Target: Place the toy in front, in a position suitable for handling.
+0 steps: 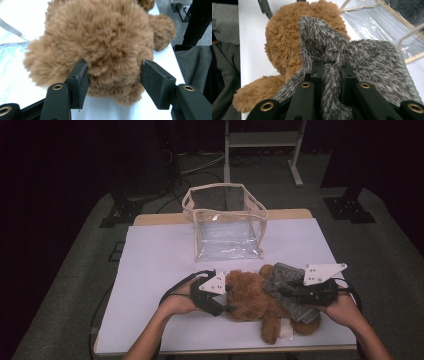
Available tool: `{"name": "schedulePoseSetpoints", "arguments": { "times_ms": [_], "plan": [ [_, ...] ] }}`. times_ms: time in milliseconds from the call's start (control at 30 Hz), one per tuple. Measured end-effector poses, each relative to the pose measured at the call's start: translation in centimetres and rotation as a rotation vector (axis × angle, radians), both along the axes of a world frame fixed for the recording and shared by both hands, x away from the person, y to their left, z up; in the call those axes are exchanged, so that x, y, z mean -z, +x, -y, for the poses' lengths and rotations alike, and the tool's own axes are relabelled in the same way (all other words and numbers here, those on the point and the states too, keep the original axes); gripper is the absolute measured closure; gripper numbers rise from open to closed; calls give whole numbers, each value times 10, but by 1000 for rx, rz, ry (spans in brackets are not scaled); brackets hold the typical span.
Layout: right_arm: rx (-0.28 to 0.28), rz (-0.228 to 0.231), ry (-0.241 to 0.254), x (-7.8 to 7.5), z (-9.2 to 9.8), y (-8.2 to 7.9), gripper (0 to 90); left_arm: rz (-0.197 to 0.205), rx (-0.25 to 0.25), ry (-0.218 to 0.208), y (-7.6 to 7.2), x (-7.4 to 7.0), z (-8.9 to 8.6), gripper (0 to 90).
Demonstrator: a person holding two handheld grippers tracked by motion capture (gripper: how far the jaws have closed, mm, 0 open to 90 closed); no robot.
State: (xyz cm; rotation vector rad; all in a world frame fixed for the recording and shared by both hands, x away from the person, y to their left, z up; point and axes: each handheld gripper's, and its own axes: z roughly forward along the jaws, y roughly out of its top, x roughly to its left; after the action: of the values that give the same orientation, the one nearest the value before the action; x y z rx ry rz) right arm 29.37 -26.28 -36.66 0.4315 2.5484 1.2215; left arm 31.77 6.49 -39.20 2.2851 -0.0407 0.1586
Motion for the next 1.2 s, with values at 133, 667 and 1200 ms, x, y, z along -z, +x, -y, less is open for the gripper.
{"name": "schedulePoseSetpoints", "arguments": {
  "times_ms": [133,667,1200],
  "plan": [
    [7,8,-3,-3,-5,-1,764,-10,-2,-5,1,4,8,441],
    [-54,43,-37,-3,-43,-4,761,-8,4,-20,-3,4,8,477],
    [-106,37,11,-9,-65,-11,760,-10,-2,-16,0,2,13,490]
  ]
}}
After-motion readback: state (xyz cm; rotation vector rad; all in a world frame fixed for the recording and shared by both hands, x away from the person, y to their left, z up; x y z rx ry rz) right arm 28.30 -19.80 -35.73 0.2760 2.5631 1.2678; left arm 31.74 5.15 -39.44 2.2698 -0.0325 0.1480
